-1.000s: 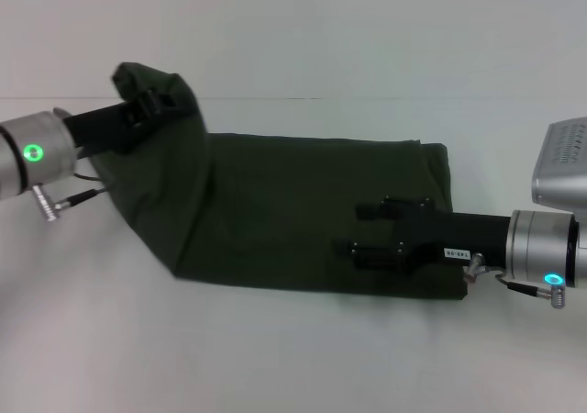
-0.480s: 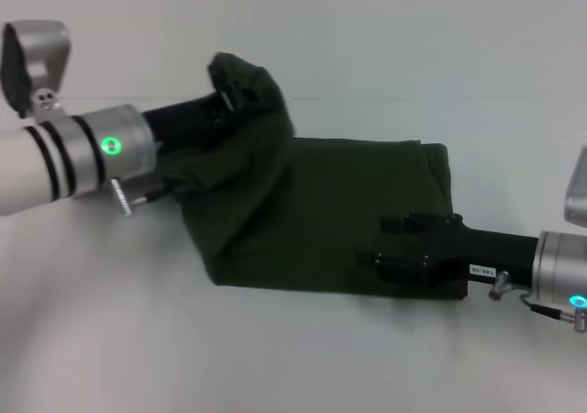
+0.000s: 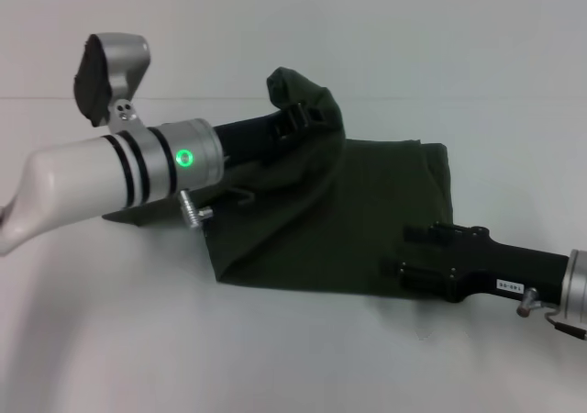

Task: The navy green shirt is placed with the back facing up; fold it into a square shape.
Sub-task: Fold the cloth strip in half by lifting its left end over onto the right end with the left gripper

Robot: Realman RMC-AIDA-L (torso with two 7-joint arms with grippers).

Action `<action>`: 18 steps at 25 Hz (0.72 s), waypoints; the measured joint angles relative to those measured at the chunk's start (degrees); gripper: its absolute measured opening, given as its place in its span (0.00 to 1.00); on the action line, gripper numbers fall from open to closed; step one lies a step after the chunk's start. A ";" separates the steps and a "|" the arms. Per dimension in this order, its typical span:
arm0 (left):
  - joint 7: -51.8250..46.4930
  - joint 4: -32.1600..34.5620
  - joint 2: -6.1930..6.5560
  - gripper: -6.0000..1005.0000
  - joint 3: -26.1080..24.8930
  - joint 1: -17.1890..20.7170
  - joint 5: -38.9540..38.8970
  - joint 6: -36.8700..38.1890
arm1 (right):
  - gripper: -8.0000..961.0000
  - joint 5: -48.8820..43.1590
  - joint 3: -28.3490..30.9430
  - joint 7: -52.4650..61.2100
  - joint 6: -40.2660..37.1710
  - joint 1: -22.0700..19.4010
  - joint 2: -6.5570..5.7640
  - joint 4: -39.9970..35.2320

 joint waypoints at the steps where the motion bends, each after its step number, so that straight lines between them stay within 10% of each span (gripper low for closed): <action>1: 0.38 -0.25 0.00 0.07 0.91 -0.11 -1.03 -0.59 | 0.81 -0.05 0.10 0.00 -0.12 -0.23 0.00 -0.03; 18: 2.85 -1.31 -0.10 0.07 14.40 -3.87 -12.25 -10.37 | 0.81 -0.12 0.17 -0.08 -0.91 -1.32 -0.09 -0.04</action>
